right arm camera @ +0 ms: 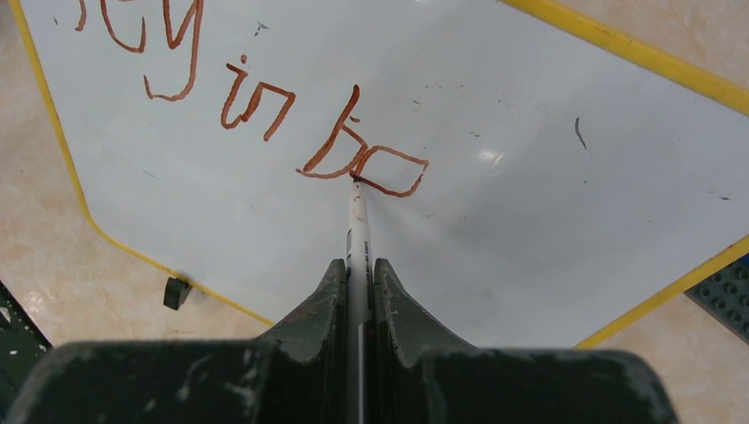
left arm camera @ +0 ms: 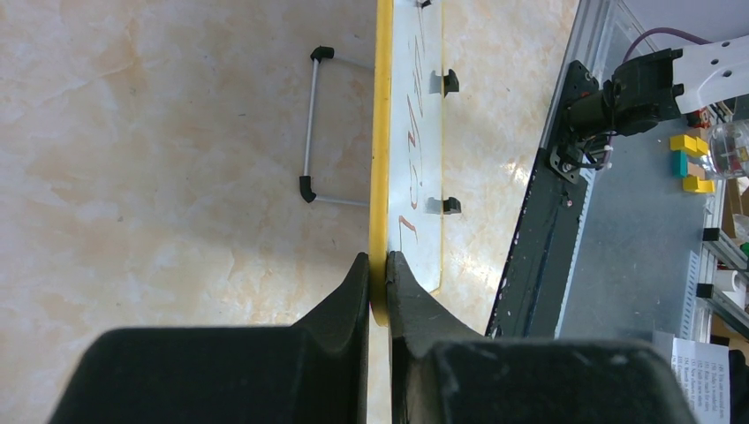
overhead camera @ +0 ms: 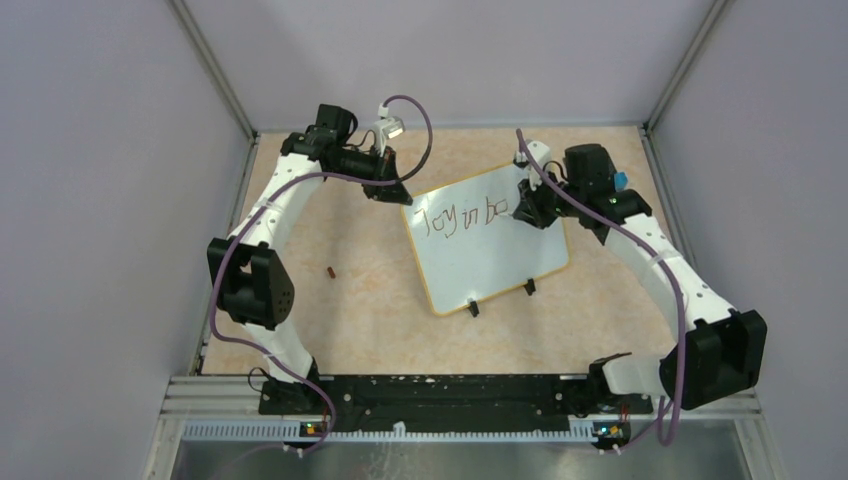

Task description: Write a sentence on the whiteboard

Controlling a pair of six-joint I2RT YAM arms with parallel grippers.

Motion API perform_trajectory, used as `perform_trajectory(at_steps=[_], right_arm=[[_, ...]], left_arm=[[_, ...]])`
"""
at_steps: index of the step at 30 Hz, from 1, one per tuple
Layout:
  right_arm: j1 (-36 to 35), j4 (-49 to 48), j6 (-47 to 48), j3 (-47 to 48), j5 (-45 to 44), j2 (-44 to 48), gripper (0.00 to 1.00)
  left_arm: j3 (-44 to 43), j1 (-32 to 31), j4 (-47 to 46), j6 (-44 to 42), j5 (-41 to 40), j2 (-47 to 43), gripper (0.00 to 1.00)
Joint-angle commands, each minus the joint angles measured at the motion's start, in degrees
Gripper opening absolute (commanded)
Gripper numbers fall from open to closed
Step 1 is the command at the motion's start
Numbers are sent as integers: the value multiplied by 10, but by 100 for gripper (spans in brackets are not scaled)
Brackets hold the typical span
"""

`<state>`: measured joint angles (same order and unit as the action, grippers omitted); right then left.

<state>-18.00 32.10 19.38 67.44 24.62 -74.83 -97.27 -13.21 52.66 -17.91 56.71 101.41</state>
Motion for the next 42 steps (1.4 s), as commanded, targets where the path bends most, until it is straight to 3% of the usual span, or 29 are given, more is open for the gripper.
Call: perform_trajectory(at_steps=[1, 42], right_arm=[[-6, -11, 7, -12, -13, 16, 0], [54, -6, 15, 42, 7, 12, 0]], left_arm=[[-1, -2, -16, -11, 7, -7, 0], [1, -2, -16, -8, 5, -7, 0]])
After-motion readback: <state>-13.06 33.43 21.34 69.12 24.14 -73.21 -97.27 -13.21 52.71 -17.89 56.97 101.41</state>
